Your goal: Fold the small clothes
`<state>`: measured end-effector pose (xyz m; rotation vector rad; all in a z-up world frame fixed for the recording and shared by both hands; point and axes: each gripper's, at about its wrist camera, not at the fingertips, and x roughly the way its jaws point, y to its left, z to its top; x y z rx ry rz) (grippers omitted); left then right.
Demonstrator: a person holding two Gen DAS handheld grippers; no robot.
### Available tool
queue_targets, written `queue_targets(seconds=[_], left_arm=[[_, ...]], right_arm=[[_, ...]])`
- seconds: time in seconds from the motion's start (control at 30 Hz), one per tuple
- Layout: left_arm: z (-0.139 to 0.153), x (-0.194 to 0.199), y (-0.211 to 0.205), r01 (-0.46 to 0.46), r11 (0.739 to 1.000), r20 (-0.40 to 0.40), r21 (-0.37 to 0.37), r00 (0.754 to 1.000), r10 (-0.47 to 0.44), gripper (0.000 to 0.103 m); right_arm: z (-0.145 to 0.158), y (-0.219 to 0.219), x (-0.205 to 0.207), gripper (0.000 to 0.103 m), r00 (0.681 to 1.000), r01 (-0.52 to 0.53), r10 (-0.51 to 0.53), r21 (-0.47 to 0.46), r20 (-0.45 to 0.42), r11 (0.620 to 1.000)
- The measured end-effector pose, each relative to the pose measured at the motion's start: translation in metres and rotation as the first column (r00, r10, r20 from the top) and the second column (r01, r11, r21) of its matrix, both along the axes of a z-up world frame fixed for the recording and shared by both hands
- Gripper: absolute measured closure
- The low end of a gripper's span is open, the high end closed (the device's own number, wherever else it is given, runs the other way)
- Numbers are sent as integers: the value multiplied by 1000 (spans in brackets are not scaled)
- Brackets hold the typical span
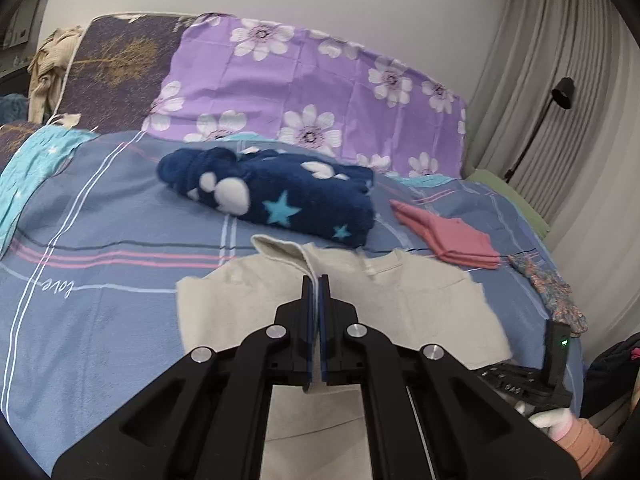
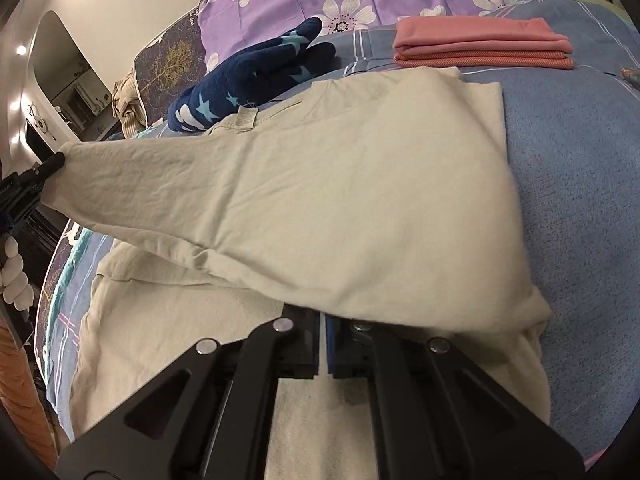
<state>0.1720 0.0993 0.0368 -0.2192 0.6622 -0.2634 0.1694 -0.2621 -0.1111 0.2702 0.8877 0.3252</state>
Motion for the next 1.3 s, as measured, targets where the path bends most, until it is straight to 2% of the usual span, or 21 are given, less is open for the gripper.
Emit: queue_targets(seconds=[0.1, 0.17, 0.2, 0.27, 0.33, 0.37, 0.43, 0.47, 0.5, 0.57, 0.63, 0.67, 0.77, 0.9, 0.97, 1.03, 1.13, 1.17, 1.2, 1.23, 1.3], left_arm=[[-35, 5, 13, -71, 990, -77, 120, 994, 81, 94], [-61, 8, 25, -138, 963, -132, 230, 976, 172, 90], [-68, 8, 29, -161, 953, -144, 255, 969, 202, 90], [-74, 6, 36, -188, 953, -159, 239, 960, 229, 90], [-68, 1, 31, -171, 967, -145, 188, 969, 200, 85], [-63, 0, 21, -146, 972, -126, 186, 977, 171, 82], [-57, 0, -1, -81, 976, -98, 203, 990, 103, 70], [-59, 2, -13, -43, 976, -91, 215, 994, 64, 66], [-61, 3, -25, -11, 972, -85, 235, 996, 32, 63], [-75, 6, -49, 36, 951, -105, 307, 995, -4, 63], [-104, 15, -66, 65, 926, -173, 373, 985, 1, 62], [-115, 15, -69, 53, 918, -165, 392, 986, 13, 61], [-111, 13, -67, 36, 920, -148, 391, 989, 24, 60], [-111, 12, -66, 30, 916, -140, 399, 990, 29, 59], [-112, 11, -72, 20, 904, -132, 427, 991, 40, 57], [-113, 10, -75, 13, 895, -126, 445, 991, 48, 54], [-113, 11, -74, 12, 899, -130, 437, 990, 50, 53], [-112, 12, -73, 13, 904, -133, 428, 990, 49, 53], [-113, 12, -72, 13, 907, -135, 421, 990, 48, 53], [-113, 12, -71, 14, 909, -136, 416, 990, 47, 53], [-113, 12, -70, 13, 910, -136, 414, 990, 47, 53]], right_arm=[[0, 1, 0, 101, 1000, -1, 1, -10, 3, 1000], [0, 1, 0, 101, 1000, -1, 1, -9, 3, 1000], [0, 1, 0, 101, 1000, -1, 1, -11, 3, 1000], [0, 2, -1, 101, 1000, -2, 2, -18, 4, 1000], [2, 5, -2, 96, 1000, -12, 12, -36, 3, 999], [3, 7, -5, 93, 1000, -24, 24, -44, 3, 999], [8, 11, -14, 80, 999, -54, 54, -57, 3, 997], [10, 14, -19, 78, 997, -73, 73, -62, 0, 995], [13, 14, -25, 78, 995, -98, 98, -61, -4, 993], [24, 6, -38, 78, 988, -156, 156, -11, -3, 988], [40, -12, -44, 78, 988, -153, 152, 32, 28, 988], [48, -24, -44, 78, 991, -130, 128, 46, 45, 990], [67, -78, -22, 74, 998, 15, -20, 88, 57, 996], [44, -144, 48, 72, 976, 213, -201, 172, -84, 962], [32, -154, 74, 72, 970, 234, -212, 212, -122, 949], [19, -156, 101, 66, 967, 238, -203, 265, -152, 934], [10, -149, 123, 65, 972, 217, -171, 336, -160, 917], [10, -141, 129, 66, 975, 198, -154, 321, -159, 926], [12, -133, 132, 83, 977, 183, -143, 279, -155, 943], [19, -119, 130, 101, 981, 162, -139, 177, -134, 971], [40, -106, 121, 101, 980, 193, -193, 0, -45, 981]])
